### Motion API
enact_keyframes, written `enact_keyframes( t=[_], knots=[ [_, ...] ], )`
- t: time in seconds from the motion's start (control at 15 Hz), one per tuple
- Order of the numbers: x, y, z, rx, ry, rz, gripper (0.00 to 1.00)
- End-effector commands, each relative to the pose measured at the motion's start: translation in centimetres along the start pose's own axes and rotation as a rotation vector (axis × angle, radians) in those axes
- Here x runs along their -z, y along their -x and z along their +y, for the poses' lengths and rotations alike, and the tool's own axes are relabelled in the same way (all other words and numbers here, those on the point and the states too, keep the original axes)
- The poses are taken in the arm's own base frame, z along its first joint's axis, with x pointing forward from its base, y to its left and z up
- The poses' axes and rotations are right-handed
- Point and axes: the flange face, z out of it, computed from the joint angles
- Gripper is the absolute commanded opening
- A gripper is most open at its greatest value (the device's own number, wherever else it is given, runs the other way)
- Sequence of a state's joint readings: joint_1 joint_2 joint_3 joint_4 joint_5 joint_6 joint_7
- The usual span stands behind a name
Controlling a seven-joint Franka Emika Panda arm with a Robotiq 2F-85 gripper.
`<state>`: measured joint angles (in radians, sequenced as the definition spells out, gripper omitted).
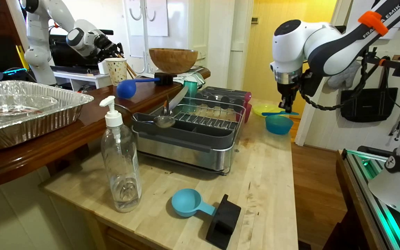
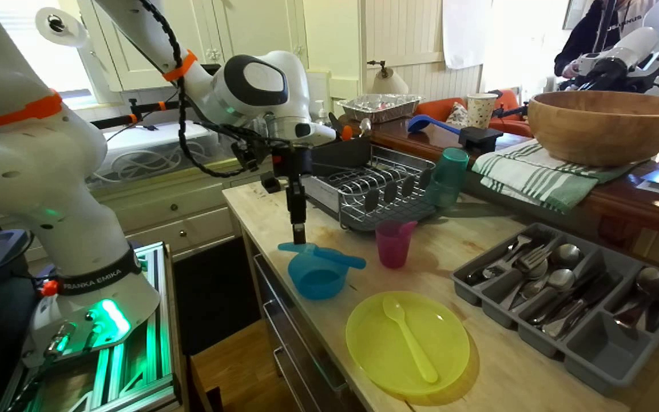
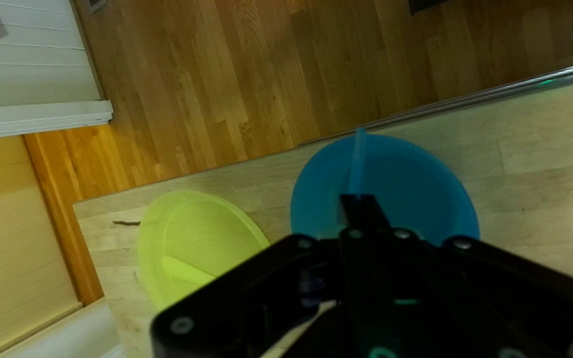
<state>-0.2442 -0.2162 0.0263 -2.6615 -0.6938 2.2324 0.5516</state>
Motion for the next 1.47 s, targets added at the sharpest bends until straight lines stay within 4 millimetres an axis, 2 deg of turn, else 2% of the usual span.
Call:
enact_keyframes(
  t=[0.0, 1.4],
  knots=[
    [0.1, 0.0, -0.6, 0.008, 0.07, -0.006, 0.01],
    [0.2, 0.0, -5.2, 0.129, 0.311, 0.009, 0.01]
  ],
)
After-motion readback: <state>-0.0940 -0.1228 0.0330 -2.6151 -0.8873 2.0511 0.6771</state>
